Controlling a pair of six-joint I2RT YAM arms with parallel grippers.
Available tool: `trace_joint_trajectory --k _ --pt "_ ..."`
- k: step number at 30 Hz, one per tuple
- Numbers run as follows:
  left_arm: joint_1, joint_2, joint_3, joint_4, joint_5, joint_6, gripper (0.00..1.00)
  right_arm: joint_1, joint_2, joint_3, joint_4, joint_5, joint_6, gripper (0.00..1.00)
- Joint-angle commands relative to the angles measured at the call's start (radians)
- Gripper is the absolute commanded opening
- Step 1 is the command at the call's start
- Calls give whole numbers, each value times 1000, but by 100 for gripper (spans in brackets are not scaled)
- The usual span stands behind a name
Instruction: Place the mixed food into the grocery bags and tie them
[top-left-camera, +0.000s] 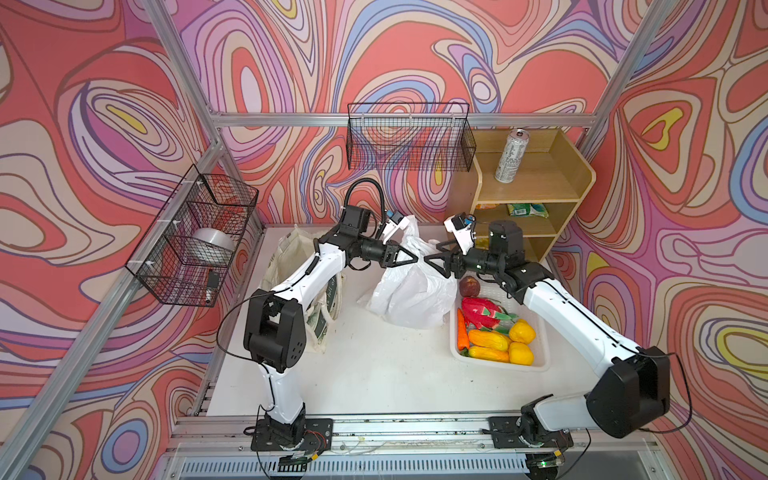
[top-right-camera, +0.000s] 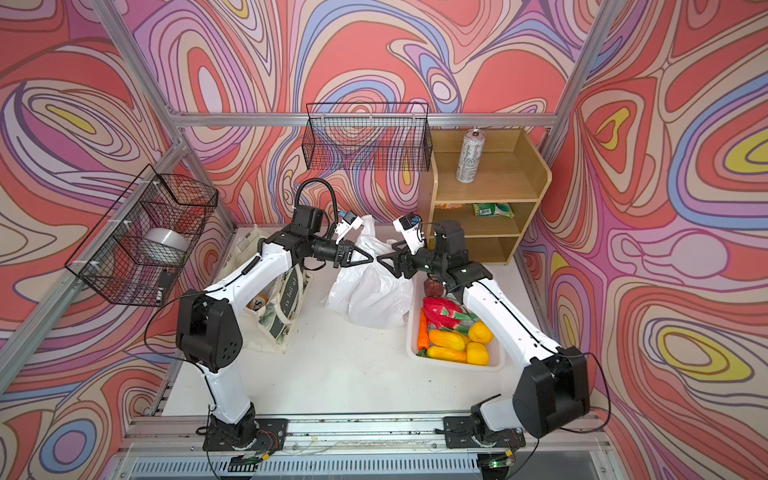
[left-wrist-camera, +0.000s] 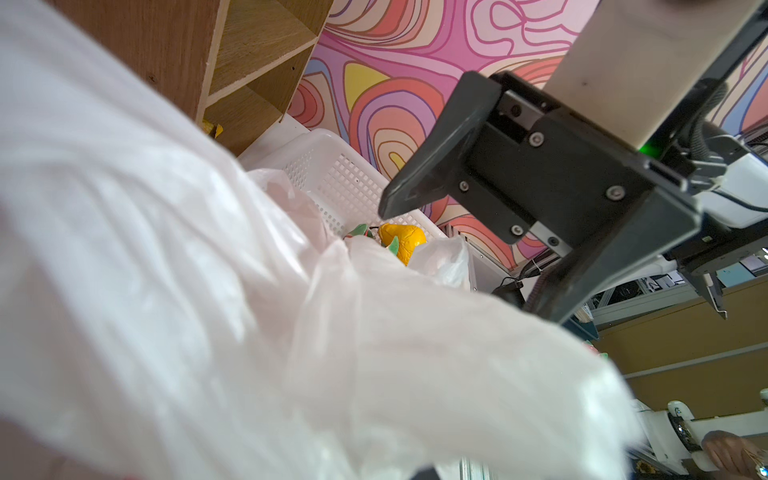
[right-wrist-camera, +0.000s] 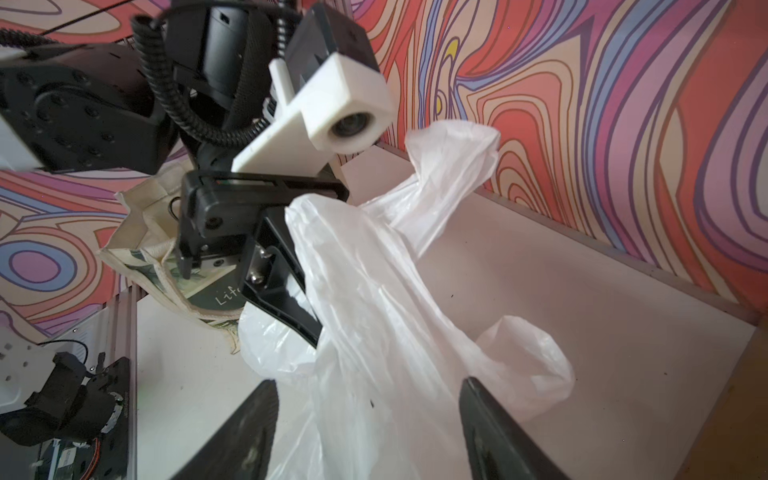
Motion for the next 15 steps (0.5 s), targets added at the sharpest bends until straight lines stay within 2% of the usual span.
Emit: trace_joint_trajectory --k 1,6,8,9,11,13,14,15 --pt "-3 -14 32 -28 19 34 0 2 38 17 5 -55 -5 71" --pt "-2 -9 40 -28 19 31 0 5 76 45 -27 -142 -4 69" --pt "-2 -8 43 -30 19 28 0 5 76 32 -29 -139 -9 63" --pt "-3 -8 46 -29 17 29 0 5 76 30 -35 -138 -11 56" --pt "-3 -6 53 -34 16 30 0 5 75 31 -51 -125 -20 27" --pt "-3 -4 61 -53 15 41 0 5 69 27 -51 -103 -21 6" --pt "-3 -6 69 -74 10 57 0 5 64 26 -50 -90 -23 1" --pt "-2 -7 72 -92 0 72 0 4 59 26 -49 -75 -24 1"
